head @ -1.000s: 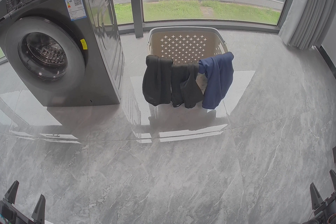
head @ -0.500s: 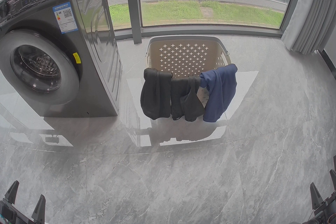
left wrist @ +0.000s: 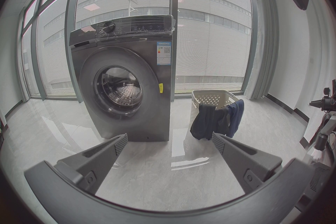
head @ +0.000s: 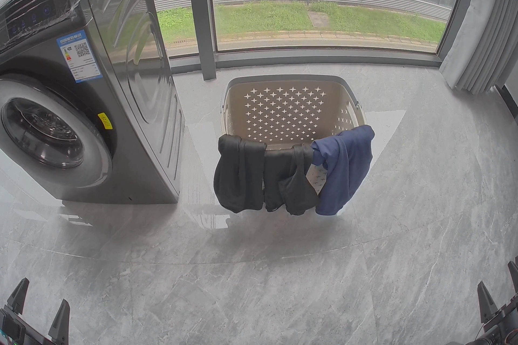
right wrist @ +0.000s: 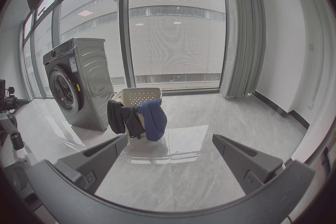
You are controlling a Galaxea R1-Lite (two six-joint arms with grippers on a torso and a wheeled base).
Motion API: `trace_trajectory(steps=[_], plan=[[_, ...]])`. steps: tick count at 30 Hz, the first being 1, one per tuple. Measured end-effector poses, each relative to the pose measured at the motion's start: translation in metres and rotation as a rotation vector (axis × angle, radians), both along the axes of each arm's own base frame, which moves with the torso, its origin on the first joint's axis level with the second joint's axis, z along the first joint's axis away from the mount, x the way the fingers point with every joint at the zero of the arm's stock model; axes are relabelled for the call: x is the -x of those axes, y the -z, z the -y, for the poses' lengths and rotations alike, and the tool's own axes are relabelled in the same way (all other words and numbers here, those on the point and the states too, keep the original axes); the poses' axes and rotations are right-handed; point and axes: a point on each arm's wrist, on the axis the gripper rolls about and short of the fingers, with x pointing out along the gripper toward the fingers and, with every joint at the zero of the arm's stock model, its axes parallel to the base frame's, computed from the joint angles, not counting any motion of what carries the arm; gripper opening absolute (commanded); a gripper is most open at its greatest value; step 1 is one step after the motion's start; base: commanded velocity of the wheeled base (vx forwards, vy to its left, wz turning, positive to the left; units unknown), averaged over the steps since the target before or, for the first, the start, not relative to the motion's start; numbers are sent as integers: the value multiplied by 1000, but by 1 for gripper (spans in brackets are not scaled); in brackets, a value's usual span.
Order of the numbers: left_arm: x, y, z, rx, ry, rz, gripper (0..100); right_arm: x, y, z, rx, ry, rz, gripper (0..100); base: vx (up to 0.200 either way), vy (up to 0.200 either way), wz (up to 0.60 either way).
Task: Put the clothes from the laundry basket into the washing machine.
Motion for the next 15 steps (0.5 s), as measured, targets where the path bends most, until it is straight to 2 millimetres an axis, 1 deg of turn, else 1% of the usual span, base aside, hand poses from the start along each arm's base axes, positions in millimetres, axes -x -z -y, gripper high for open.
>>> trace_trajectory(steps=[5, 15], plan=[[0, 0, 0, -2, 1, 1, 100, 0, 0, 0, 0, 2, 0, 100, 0, 0, 0], [0, 0, 0, -3, 0, 1, 100, 0, 0, 0, 0, 1, 0, 100, 0, -200, 0]])
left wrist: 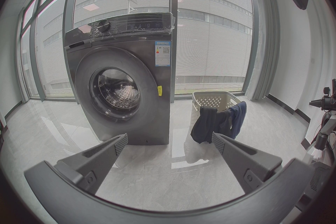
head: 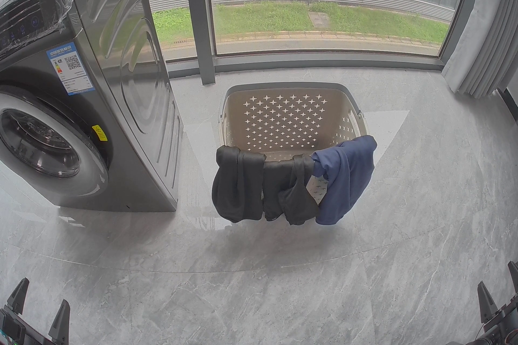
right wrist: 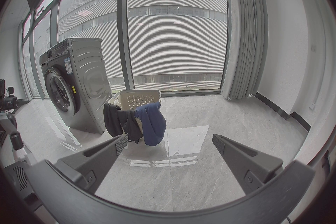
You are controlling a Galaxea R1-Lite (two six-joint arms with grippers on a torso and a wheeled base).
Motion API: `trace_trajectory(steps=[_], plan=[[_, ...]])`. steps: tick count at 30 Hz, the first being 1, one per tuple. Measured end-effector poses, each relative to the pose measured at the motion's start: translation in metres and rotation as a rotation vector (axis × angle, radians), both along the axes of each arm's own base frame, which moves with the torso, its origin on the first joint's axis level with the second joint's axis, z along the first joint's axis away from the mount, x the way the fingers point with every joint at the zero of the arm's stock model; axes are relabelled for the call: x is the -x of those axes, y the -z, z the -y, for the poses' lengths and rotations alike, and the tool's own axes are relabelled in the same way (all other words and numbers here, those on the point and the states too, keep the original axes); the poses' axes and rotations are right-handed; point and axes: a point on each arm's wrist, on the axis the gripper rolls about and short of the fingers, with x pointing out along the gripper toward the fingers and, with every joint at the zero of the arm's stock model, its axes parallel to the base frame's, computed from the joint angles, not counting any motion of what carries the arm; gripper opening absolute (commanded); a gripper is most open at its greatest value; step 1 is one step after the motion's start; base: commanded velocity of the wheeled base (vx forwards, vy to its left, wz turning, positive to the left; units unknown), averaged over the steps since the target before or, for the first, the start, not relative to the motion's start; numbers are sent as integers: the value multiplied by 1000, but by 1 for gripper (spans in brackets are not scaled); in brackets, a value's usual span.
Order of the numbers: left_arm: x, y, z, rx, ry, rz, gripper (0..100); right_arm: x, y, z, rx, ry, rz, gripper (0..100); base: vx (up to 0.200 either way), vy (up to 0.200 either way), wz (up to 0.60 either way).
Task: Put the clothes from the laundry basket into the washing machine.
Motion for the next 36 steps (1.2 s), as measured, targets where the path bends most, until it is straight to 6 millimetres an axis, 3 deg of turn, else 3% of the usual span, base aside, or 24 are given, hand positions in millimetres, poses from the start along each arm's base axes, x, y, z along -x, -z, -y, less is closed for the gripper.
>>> trace_trajectory(steps=[5, 17, 36], plan=[[0, 0, 0, -1, 1, 0, 100, 0, 0, 0, 0, -2, 0, 100, 0, -200, 0], [0, 0, 0, -3, 0, 0, 100, 0, 0, 0, 0, 0, 0, 100, 0, 0, 0], [0, 0, 0, 2, 0, 0, 100, 0, 0, 0, 0, -1, 0, 100, 200, 0, 0]])
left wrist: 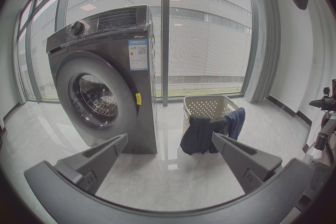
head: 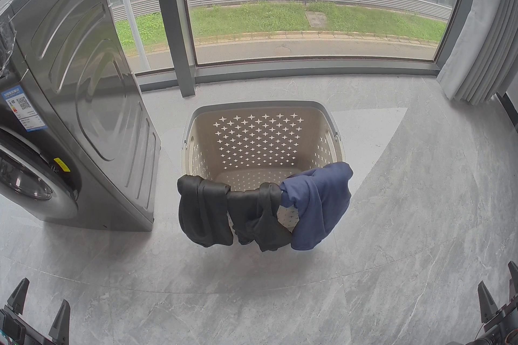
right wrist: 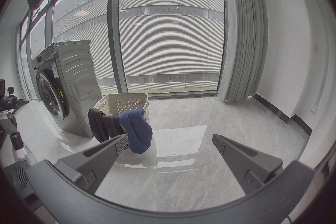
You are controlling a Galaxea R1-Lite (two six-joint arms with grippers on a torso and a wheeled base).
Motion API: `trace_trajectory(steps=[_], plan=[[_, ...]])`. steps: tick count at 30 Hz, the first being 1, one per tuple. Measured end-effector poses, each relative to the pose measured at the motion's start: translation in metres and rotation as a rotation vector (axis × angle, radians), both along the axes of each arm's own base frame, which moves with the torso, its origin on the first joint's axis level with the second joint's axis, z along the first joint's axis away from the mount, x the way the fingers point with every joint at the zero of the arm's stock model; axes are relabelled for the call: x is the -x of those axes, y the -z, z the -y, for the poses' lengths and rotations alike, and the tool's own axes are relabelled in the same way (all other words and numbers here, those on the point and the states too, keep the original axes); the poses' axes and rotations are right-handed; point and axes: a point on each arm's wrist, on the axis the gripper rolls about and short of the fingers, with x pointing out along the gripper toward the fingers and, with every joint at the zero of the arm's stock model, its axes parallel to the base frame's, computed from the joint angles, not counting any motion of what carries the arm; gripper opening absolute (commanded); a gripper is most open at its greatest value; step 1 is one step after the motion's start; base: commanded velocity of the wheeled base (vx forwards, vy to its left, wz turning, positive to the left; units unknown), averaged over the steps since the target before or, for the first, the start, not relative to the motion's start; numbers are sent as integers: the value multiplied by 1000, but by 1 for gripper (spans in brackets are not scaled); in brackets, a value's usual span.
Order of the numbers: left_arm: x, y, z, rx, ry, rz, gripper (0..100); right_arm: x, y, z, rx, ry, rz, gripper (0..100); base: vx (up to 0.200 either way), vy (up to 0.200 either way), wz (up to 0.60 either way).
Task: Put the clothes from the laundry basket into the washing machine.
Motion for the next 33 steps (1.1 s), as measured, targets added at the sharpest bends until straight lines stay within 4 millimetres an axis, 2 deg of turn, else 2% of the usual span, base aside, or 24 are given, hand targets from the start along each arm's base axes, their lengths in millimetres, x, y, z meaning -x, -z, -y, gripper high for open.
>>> trace_trajectory(steps=[2, 11, 17, 29, 33], plan=[[0, 0, 0, 0, -1, 0, 100, 0, 0, 0, 0, 0, 0, 100, 200, 0, 0], [0, 0, 0, -1, 0, 0, 100, 0, 0, 0, 0, 0, 0, 100, 0, 0, 0], [0, 0, 0, -2, 0, 0, 100, 0, 0, 0, 0, 1, 0, 100, 0, -200, 0], [0, 0, 0, -3, 1, 0, 100, 0, 0, 0, 0, 0, 0, 100, 0, 0, 0], [0, 0, 0, -1, 1, 0, 100, 0, 0, 0, 0, 0, 1, 100, 200, 0, 0]])
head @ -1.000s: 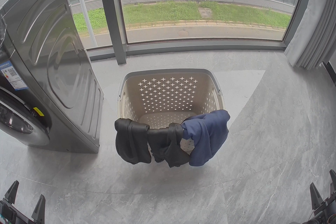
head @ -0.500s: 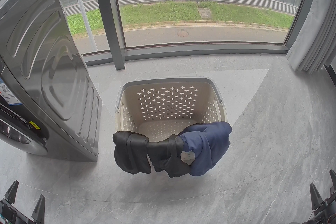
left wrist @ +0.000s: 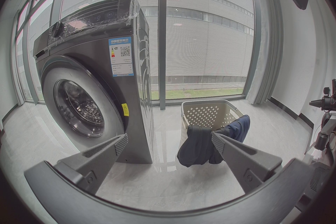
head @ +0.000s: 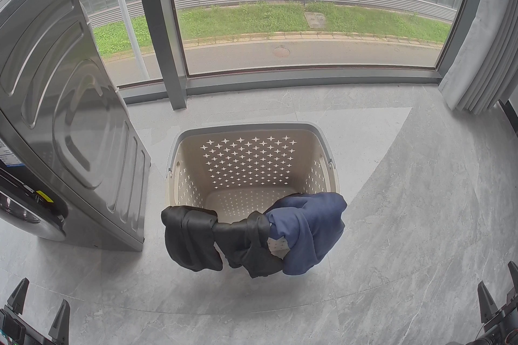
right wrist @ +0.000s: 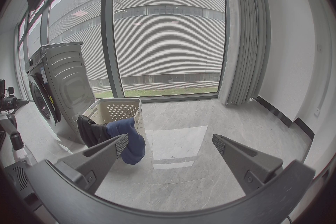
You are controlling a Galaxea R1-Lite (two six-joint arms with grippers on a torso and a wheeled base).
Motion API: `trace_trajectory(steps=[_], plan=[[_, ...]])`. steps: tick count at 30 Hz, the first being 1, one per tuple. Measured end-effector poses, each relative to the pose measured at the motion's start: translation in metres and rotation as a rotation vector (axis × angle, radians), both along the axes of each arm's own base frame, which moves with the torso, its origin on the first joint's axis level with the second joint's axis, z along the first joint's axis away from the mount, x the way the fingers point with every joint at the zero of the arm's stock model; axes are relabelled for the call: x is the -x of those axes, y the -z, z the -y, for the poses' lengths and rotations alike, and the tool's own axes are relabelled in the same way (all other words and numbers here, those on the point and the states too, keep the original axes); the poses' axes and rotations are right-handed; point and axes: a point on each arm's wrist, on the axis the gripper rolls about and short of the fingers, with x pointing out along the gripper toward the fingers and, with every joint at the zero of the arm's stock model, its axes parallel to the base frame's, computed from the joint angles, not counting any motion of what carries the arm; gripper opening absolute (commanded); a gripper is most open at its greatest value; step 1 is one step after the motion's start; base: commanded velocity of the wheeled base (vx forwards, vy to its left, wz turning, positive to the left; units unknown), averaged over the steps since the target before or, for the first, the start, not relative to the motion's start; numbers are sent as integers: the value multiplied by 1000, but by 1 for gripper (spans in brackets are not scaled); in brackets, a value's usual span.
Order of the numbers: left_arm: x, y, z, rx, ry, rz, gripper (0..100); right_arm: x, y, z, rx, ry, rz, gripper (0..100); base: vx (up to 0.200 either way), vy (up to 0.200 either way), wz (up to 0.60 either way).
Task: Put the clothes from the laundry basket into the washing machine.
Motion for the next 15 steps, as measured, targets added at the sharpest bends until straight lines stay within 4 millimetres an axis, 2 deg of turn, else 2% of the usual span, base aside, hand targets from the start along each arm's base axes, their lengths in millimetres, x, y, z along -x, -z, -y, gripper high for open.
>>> trace_trajectory(steps=[7, 15], plan=[[0, 0, 0, 1, -1, 0, 100, 0, 0, 0, 0, 0, 0, 100, 200, 0, 0], [0, 0, 0, 0, -1, 0, 100, 0, 0, 0, 0, 0, 1, 100, 0, 0, 0]])
